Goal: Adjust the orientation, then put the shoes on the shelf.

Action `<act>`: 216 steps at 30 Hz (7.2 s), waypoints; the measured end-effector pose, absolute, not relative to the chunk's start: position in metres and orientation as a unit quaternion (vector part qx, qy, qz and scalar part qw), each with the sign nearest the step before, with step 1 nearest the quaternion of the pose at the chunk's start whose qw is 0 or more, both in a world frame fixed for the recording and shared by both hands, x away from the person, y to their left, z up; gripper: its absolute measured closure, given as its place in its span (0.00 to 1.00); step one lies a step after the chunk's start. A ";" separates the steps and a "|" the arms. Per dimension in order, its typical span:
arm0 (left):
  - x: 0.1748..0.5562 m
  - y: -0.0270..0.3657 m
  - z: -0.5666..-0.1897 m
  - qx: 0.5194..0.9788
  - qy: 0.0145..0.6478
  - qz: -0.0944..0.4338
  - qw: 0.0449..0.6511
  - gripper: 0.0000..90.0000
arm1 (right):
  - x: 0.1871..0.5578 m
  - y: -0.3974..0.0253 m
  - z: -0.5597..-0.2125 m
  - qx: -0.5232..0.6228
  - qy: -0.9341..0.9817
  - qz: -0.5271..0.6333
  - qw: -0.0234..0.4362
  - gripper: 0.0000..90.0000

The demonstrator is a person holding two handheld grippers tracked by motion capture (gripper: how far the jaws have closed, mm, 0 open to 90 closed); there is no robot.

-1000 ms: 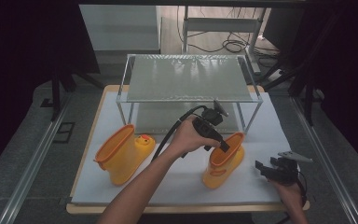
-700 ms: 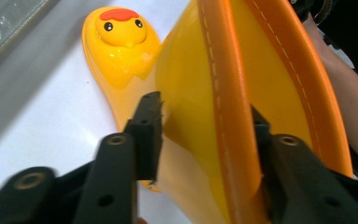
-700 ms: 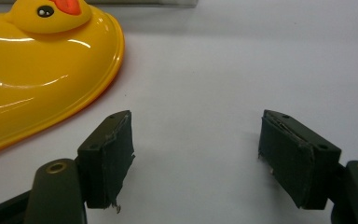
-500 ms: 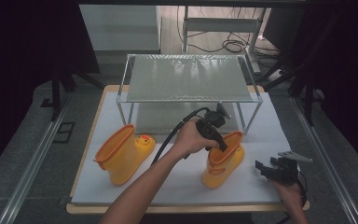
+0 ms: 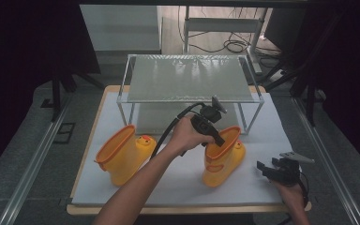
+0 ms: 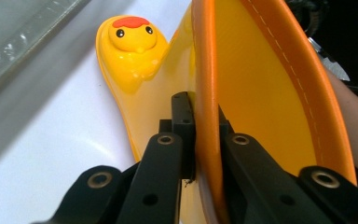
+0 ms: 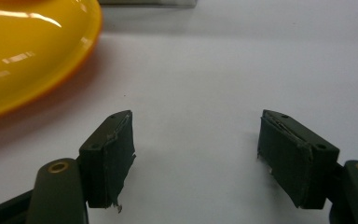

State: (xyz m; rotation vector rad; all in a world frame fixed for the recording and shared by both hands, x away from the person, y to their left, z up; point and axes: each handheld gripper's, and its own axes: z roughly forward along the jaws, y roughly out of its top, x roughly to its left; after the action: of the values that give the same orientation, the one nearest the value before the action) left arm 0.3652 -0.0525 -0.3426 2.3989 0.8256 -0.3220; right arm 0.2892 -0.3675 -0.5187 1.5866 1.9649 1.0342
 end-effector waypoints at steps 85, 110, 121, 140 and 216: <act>0.304 0.159 -0.320 0.865 0.382 -0.032 0.324 0.67 | 0.289 -0.367 -0.519 0.569 0.705 0.367 0.208 0.31; 0.302 0.203 -0.312 0.848 0.425 -0.041 0.313 0.37 | 0.289 -0.367 -0.519 0.567 0.707 0.365 0.211 0.31; 0.308 0.202 -0.330 0.851 0.428 -0.063 0.298 0.34 | 0.289 -0.366 -0.519 0.569 0.705 0.367 0.211 0.31; 0.319 0.176 -0.346 0.861 0.439 -0.043 0.254 0.43 | 0.289 -0.366 -0.519 0.570 0.704 0.367 0.211 0.32; 0.315 0.166 -0.286 0.855 0.401 -0.038 0.326 0.92 | 0.289 -0.367 -0.518 0.570 0.703 0.367 0.217 0.32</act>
State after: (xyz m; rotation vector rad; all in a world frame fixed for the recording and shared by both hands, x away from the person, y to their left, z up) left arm 0.3155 0.1662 -0.2857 2.2421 1.0505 -0.1006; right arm 0.2885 -0.3668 -0.5183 1.5777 1.9468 1.0159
